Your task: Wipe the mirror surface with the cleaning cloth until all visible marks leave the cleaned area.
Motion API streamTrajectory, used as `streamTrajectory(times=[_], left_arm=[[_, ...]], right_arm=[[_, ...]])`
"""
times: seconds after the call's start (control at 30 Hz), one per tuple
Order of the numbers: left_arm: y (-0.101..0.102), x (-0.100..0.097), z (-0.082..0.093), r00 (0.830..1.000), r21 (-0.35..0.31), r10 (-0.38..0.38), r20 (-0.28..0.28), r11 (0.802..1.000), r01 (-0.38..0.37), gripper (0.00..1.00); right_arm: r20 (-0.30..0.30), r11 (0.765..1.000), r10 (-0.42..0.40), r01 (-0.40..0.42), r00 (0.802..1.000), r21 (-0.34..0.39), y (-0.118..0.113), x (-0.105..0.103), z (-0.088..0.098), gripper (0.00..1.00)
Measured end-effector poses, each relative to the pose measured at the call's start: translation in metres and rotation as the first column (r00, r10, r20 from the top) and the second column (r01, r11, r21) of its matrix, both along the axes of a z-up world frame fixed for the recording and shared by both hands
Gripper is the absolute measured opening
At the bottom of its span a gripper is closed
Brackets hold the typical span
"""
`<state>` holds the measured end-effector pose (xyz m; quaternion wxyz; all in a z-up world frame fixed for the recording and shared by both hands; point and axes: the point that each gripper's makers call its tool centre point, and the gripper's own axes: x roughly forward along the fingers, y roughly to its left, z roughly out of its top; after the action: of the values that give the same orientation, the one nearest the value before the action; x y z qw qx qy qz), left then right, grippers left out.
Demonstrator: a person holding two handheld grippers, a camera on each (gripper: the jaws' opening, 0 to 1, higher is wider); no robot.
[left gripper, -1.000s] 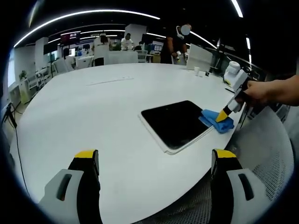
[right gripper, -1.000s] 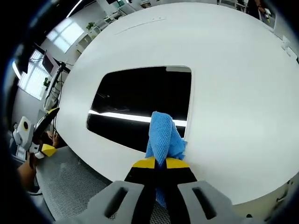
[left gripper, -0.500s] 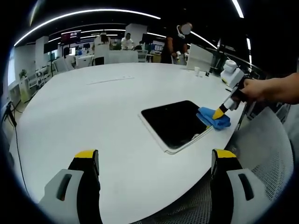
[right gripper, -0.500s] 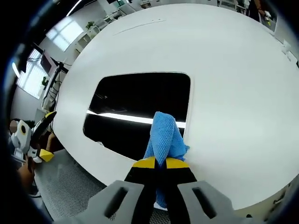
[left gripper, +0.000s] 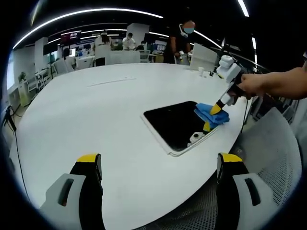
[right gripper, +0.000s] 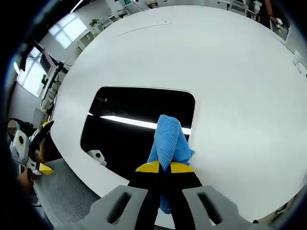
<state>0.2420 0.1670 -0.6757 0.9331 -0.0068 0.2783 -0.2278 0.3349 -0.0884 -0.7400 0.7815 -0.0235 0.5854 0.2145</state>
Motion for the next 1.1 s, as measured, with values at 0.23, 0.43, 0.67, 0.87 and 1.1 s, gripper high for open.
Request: streamTrajectory(times=[0.23, 0.43, 0.67, 0.87, 1.1], left_arm=[[0.001, 0.000, -0.001, 1.000, -0.006, 0.004, -0.004, 1.000, -0.004, 0.99], [0.003, 0.001, -0.003, 1.000, -0.018, 0.015, -0.011, 1.000, -0.015, 0.99], [0.005, 0.001, -0.006, 1.000, -0.007, 0.018, -0.016, 1.000, -0.018, 0.99], [0.005, 0.002, -0.004, 1.000, -0.015, 0.024, -0.011, 1.000, -0.024, 0.99], [0.003, 0.001, -0.007, 1.000, -0.005, 0.009, -0.019, 1.000, -0.009, 0.99]], right_arm=[[0.004, 1.000, 0.002, -0.002, 1.000, -0.005, 0.001, 0.010, 0.003, 0.00], [0.011, 1.000, 0.007, -0.007, 1.000, -0.005, 0.001, 0.022, 0.004, 0.00], [0.010, 1.000, 0.002, -0.002, 1.000, 0.001, 0.001, 0.039, 0.002, 0.00], [0.020, 1.000, -0.006, 0.006, 1.000, 0.004, 0.001, 0.051, 0.001, 0.00], [0.029, 1.000, -0.008, 0.008, 1.000, 0.000, 0.003, 0.065, 0.000, 0.00]])
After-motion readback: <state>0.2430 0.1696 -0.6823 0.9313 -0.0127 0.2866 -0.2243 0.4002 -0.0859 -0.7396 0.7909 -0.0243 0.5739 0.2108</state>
